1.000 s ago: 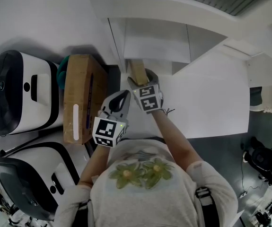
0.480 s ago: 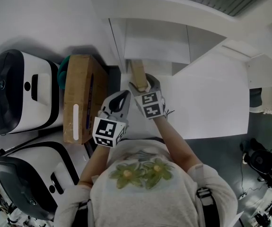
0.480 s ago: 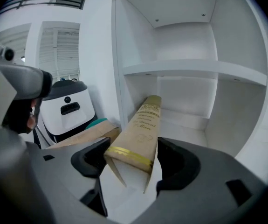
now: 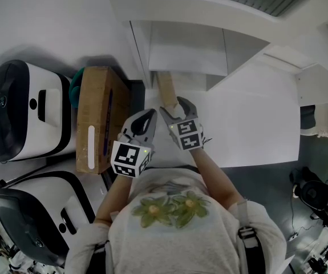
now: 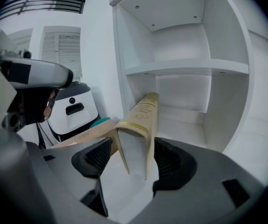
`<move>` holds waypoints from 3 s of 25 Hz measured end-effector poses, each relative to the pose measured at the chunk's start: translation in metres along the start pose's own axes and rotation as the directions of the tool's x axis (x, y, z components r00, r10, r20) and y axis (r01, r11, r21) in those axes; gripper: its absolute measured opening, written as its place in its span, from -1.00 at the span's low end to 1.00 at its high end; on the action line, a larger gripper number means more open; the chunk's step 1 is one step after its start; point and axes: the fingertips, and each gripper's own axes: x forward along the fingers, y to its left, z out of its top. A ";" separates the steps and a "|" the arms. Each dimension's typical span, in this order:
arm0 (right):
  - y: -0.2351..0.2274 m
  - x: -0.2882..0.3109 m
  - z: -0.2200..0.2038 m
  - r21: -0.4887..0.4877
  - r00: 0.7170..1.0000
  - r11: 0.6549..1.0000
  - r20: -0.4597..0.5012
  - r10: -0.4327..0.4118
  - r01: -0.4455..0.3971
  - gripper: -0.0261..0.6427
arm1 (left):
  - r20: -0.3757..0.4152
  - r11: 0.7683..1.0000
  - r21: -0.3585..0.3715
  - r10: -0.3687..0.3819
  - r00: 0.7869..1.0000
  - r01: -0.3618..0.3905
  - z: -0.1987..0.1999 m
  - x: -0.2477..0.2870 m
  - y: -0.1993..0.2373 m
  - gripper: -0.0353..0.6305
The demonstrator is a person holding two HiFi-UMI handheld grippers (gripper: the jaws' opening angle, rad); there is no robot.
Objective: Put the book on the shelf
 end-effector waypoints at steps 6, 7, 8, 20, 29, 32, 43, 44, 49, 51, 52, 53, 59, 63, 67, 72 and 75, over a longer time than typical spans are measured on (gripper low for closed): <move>0.002 -0.008 -0.002 -0.015 1.000 1.000 0.005 -0.001 0.001 -0.05 | 0.005 1.000 0.000 -0.001 1.000 0.001 0.001 -0.002 -0.001 -0.81; 0.002 -0.009 -0.002 -0.022 1.000 1.000 0.007 -0.005 0.005 -0.12 | 0.006 1.000 0.000 -0.001 1.000 0.001 0.001 -0.003 -0.001 -0.81; 0.001 -0.009 -0.002 -0.029 1.000 1.000 0.008 -0.009 0.009 -0.26 | 0.007 1.000 0.000 -0.001 1.000 0.001 0.001 -0.003 -0.001 -0.81; -0.003 -0.005 0.003 -0.053 0.999 0.998 0.012 -0.038 0.039 -0.68 | 0.003 1.000 -0.003 0.002 1.000 -0.002 -0.001 -0.004 -0.001 -0.81; -0.003 0.004 0.009 -0.043 0.999 0.999 0.008 -0.032 0.032 -0.69 | -0.002 1.000 -0.007 0.003 1.000 -0.003 -0.002 -0.002 0.000 -0.81; -0.003 0.007 0.011 -0.041 0.999 0.999 0.010 -0.032 0.032 -0.70 | -0.005 1.000 -0.008 0.005 1.000 -0.005 -0.003 -0.001 0.002 -0.81; -0.006 0.015 0.016 -0.028 0.999 0.999 0.011 -0.035 0.035 -0.70 | -0.007 1.000 -0.013 0.002 1.000 -0.002 -0.003 0.002 0.004 -0.81; -0.006 0.015 0.016 -0.027 0.999 0.999 0.011 -0.034 0.034 -0.70 | -0.008 1.000 -0.013 0.002 1.000 -0.002 -0.003 0.002 0.005 -0.81; -0.007 0.019 0.019 -0.026 0.999 0.999 0.011 -0.033 0.033 -0.70 | -0.009 1.000 -0.021 0.001 1.000 -0.001 -0.004 0.003 0.006 -0.81; -0.007 0.021 0.020 -0.023 0.999 0.999 0.013 -0.032 0.032 -0.70 | -0.011 1.000 -0.022 0.000 1.000 -0.001 -0.004 0.004 0.005 -0.81; -0.008 0.022 0.020 -0.021 0.999 0.999 0.013 -0.031 0.031 -0.70 | -0.012 1.000 -0.023 0.000 1.000 0.000 -0.004 0.004 0.005 -0.81; -0.008 0.023 0.021 -0.020 0.999 0.999 0.014 -0.031 0.031 -0.70 | -0.012 1.000 -0.024 -0.001 1.000 0.000 -0.004 0.004 0.005 -0.81; -0.010 0.029 0.024 -0.015 0.999 0.999 0.015 -0.030 0.031 -0.70 | -0.012 1.000 -0.027 -0.001 1.000 0.000 -0.005 0.005 0.005 -0.81; -0.011 0.033 0.026 -0.010 0.999 1.000 0.014 -0.029 0.029 -0.70 | -0.013 1.000 -0.029 0.001 1.000 -0.001 -0.005 0.006 0.006 -0.81; -0.011 0.036 0.028 -0.015 0.999 0.999 0.017 -0.029 0.029 -0.70 | -0.015 1.000 -0.030 0.001 1.000 -0.002 -0.006 0.006 0.006 -0.81; -0.013 0.041 0.031 -0.017 0.999 0.999 0.019 -0.031 0.032 -0.70 | -0.016 0.999 -0.035 0.001 1.000 -0.001 -0.007 0.007 0.006 -0.81; -0.015 0.044 0.033 -0.018 0.999 0.999 0.019 -0.032 0.033 -0.70 | -0.019 0.999 -0.036 0.001 1.000 -0.002 -0.007 0.007 0.007 -0.81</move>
